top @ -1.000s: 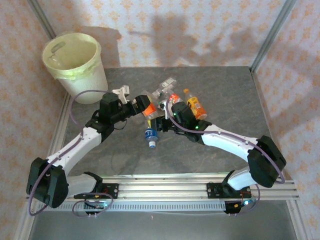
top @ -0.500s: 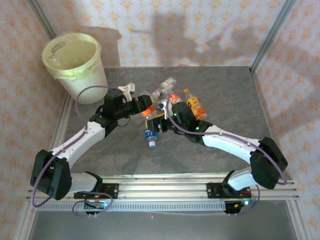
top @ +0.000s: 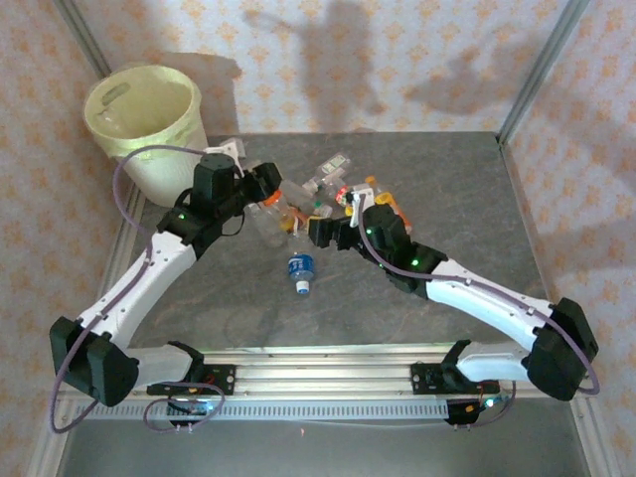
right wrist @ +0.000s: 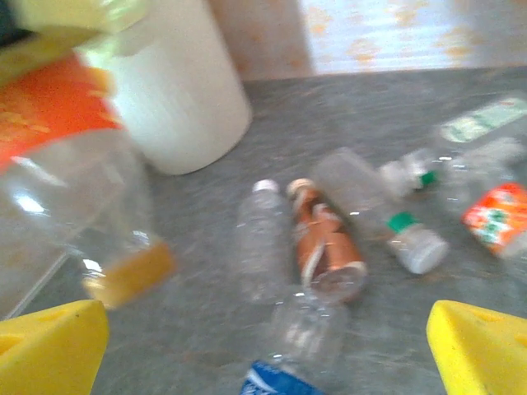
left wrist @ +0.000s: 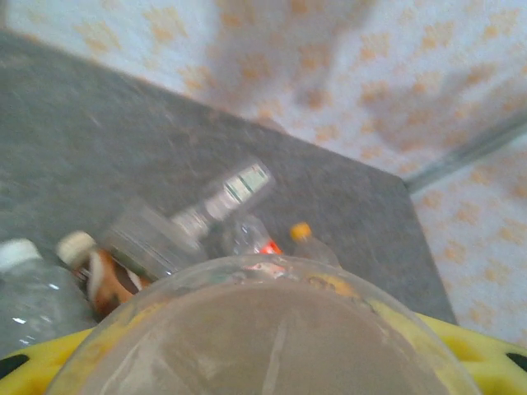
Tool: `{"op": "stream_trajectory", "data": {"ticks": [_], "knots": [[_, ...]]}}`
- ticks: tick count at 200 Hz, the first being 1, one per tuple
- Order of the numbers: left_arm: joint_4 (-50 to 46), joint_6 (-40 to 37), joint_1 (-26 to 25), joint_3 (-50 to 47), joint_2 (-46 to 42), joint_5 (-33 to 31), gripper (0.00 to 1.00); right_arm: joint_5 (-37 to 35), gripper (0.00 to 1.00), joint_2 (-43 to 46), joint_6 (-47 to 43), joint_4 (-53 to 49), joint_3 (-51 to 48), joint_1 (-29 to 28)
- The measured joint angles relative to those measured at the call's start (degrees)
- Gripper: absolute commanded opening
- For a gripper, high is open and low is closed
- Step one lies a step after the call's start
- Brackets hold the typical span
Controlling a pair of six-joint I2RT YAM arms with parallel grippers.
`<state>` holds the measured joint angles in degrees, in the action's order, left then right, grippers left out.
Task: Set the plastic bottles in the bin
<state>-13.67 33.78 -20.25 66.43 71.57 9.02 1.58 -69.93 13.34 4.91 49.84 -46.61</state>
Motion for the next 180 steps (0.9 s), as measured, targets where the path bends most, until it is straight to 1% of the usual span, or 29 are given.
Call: {"op": "stream_trajectory", "data": {"ticks": [17,35,79,103,143,180], "knots": [[-2.47,-1.14,0.85,2.36,-0.07,-4.42,0.58,-5.81,0.99,0.15,2.40,-1.22,-0.98,0.00],[-4.00,-2.43,2.23,4.15,-0.07,-8.33,0.58,-10.08,0.99,0.15,4.59,-2.93,-1.66,0.00],[-4.57,-4.85,7.87,10.34,0.39,-17.18,0.60,-15.47,0.99,0.50,7.26,-4.09,-2.08,0.00],[-1.86,-6.54,10.62,14.64,2.43,-20.79,0.60,-17.59,0.99,1.99,7.61,-4.07,-2.84,0.00],[3.74,-12.52,12.52,20.26,6.95,-26.18,0.60,-21.09,0.99,4.37,7.63,-4.04,-3.48,0.00],[8.48,-17.14,16.50,24.74,10.99,-30.03,0.61,-22.21,0.99,6.27,7.45,-4.04,-4.07,0.00]]}}
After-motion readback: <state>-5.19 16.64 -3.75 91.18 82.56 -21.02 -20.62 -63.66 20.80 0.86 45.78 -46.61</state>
